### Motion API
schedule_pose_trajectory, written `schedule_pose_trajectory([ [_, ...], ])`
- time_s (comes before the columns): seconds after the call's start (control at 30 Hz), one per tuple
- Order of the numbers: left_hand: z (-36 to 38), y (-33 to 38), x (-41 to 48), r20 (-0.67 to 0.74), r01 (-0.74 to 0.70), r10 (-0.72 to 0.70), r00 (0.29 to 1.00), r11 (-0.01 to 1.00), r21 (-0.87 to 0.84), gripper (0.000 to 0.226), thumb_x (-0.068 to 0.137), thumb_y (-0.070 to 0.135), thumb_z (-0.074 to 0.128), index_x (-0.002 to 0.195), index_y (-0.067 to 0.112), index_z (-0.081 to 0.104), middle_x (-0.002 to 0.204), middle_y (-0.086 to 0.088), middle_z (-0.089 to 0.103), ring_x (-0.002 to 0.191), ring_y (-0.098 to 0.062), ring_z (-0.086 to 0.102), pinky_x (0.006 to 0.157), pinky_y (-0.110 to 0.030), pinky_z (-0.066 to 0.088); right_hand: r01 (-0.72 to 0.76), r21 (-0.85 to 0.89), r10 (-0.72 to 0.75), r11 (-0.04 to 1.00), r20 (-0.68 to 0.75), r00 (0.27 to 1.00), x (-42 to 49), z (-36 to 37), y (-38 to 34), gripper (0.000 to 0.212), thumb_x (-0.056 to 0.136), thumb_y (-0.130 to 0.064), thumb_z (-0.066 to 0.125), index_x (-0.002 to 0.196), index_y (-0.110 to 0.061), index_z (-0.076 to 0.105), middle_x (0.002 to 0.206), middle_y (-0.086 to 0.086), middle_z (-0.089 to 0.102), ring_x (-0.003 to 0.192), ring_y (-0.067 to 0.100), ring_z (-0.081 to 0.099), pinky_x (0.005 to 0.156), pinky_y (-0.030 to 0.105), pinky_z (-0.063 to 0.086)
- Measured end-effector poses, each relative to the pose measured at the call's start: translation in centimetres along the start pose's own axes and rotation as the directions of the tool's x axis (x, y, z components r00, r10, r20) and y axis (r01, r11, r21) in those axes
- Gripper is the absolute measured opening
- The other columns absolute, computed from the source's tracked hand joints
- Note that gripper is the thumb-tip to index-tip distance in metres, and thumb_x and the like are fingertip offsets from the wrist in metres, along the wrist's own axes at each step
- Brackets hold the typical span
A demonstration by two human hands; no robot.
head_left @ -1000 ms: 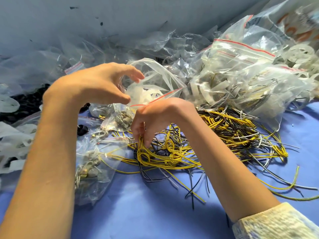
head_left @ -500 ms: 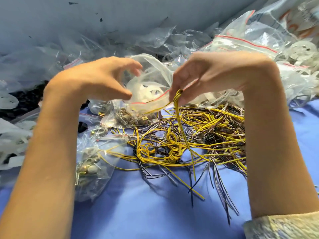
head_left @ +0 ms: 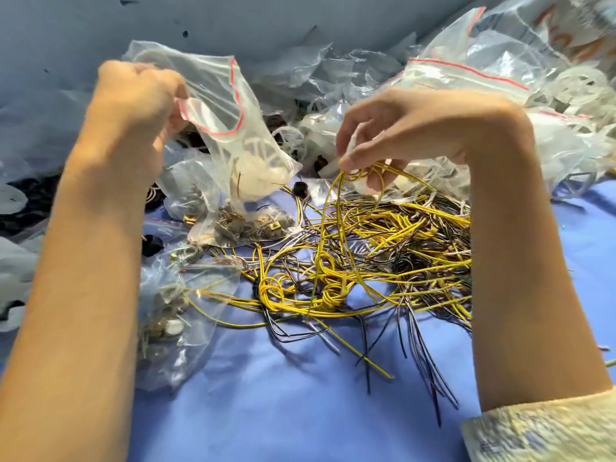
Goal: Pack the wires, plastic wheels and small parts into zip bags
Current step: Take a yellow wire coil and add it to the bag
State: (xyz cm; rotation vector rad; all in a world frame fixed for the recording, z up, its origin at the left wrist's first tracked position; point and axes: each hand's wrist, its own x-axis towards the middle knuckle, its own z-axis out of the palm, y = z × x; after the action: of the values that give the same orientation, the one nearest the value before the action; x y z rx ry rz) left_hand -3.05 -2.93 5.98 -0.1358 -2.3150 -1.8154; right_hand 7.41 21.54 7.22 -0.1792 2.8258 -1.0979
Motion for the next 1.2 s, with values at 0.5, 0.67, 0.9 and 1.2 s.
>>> schedule_pose_trajectory([
  [0.5,3.4,1.4,-2.4,0.172,-0.114,0.117,0.978,0.993,-0.027,0.029,0.089,0.003,0.06,0.117,0.01,0.054,0.101,-0.002,0.056,0.083,-0.007,0.06,0.07,-0.014,0.054,0.093,-0.04,-0.101,0.995,-0.352,0.93,1.6,0.6,0.2,0.002,0.085,-0.011,0.066,0.085,-0.011,0.068,0.074,0.003,0.067,0.066,0.014,0.072,0.067,0.032,0.061],
  [0.67,4.4,1.6,-3.0,0.222,-0.143,0.137,0.965,0.99,0.012,0.038,0.087,0.002,0.061,0.072,0.028,0.038,0.081,0.006,0.051,0.059,0.002,0.063,0.076,-0.021,0.055,0.033,-0.202,-0.084,0.979,-0.249,0.965,2.1,1.1,0.6,0.007,0.085,-0.017,0.066,0.082,-0.023,0.067,0.074,-0.009,0.068,0.062,0.002,0.067,0.062,0.018,0.052],
  [0.9,4.0,1.7,-3.2,0.308,-0.123,0.119,0.944,0.992,-0.006,0.07,0.061,0.027,0.077,0.124,0.02,0.049,0.128,-0.008,0.051,0.114,-0.018,0.059,0.102,-0.034,0.046,0.019,-0.135,-0.008,0.991,0.084,0.996,1.3,0.7,0.8,0.033,0.091,-0.014,0.061,0.121,-0.027,0.058,0.12,-0.004,0.066,0.103,0.002,0.058,0.09,0.019,0.044],
  [1.2,5.1,2.1,-5.1,0.381,-0.461,0.362,0.851,0.862,0.209,0.052,0.071,0.034,0.073,0.119,0.026,0.056,0.112,0.001,0.047,0.071,0.009,0.06,0.084,-0.02,0.047,-0.124,-0.386,0.165,0.914,0.077,0.983,1.4,-0.1,1.4,0.051,0.09,-0.038,0.06,0.138,-0.026,0.048,0.139,-0.006,0.052,0.123,0.01,0.051,0.096,0.021,0.036],
])
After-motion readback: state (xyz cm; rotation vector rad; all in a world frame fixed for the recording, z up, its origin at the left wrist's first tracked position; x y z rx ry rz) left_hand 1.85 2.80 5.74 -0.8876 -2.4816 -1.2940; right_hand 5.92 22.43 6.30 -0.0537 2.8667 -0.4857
